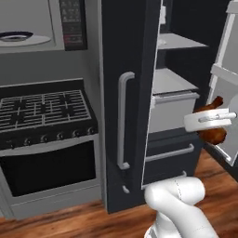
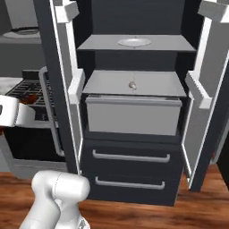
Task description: Transport the chicken drumstick from the fridge to the microwave and turn on the microwave.
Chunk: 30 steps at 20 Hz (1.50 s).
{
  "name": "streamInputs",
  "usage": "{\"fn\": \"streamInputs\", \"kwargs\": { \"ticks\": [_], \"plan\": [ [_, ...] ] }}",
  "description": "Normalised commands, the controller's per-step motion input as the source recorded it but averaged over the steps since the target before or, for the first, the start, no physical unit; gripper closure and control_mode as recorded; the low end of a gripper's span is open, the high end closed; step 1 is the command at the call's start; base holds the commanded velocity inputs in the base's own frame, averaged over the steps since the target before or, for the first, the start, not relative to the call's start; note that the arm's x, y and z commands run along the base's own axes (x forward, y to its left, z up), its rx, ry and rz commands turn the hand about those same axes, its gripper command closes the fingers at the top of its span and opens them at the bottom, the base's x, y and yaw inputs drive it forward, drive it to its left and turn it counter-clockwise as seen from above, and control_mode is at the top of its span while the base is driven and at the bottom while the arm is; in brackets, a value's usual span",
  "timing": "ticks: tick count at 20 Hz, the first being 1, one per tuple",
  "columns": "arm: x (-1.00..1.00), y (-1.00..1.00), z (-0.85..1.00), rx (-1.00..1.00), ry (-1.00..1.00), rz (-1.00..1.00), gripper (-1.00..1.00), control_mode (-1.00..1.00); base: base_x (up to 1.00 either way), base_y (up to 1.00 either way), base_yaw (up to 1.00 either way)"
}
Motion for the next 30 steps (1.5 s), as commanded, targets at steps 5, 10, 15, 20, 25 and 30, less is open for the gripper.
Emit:
{"fn": "streamInputs", "kwargs": {
  "ticks": [5,10,15,20,25,30],
  "plan": [
    [0.0,0.0,0.0,0.0,0.0,0.0,1.0,1.0,-0.17,0.76,-0.16],
    [0.0,0.0,0.0,0.0,0.0,0.0,1.0,1.0,-0.04,0.78,-0.05],
    [0.0,0.0,0.0,0.0,0.0,0.0,1.0,1.0,0.05,0.71,0.01],
    [0.0,0.0,0.0,0.0,0.0,0.0,1.0,1.0,0.18,0.54,0.07],
    [0.0,0.0,0.0,0.0,0.0,0.0,1.0,1.0,0.3,0.45,0.06],
    [0.0,0.0,0.0,0.0,0.0,0.0,1.0,1.0,0.42,0.47,0.03]
  ]
}}
